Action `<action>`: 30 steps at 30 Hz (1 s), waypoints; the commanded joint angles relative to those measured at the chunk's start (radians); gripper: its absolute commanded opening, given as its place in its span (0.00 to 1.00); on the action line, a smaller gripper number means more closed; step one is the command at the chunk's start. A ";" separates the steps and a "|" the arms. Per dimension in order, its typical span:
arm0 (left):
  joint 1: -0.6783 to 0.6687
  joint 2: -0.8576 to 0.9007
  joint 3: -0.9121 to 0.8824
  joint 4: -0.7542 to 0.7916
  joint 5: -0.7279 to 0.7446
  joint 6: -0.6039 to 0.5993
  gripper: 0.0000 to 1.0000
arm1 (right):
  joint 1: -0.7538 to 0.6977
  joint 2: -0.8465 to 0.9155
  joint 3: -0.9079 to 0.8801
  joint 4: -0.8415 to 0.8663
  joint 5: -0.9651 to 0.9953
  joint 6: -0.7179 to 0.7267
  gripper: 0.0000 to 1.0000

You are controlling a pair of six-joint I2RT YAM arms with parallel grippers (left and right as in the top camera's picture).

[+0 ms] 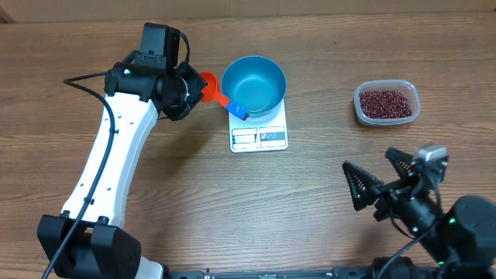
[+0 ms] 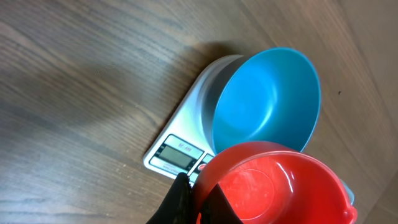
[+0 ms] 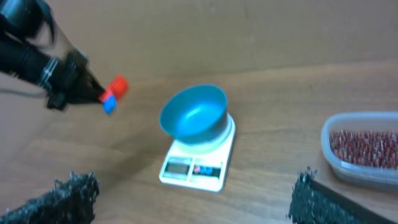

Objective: Scoop item into bowl and weigh 150g on scale
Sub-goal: 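Lift the red scoop with left gripper toward the scale center, then grasp the scoop's blue handle with the right gripper from the left gripper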

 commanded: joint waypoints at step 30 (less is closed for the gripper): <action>-0.230 0.004 -0.003 0.089 -0.011 -0.322 0.04 | 0.153 0.601 0.158 0.282 -0.239 0.525 0.59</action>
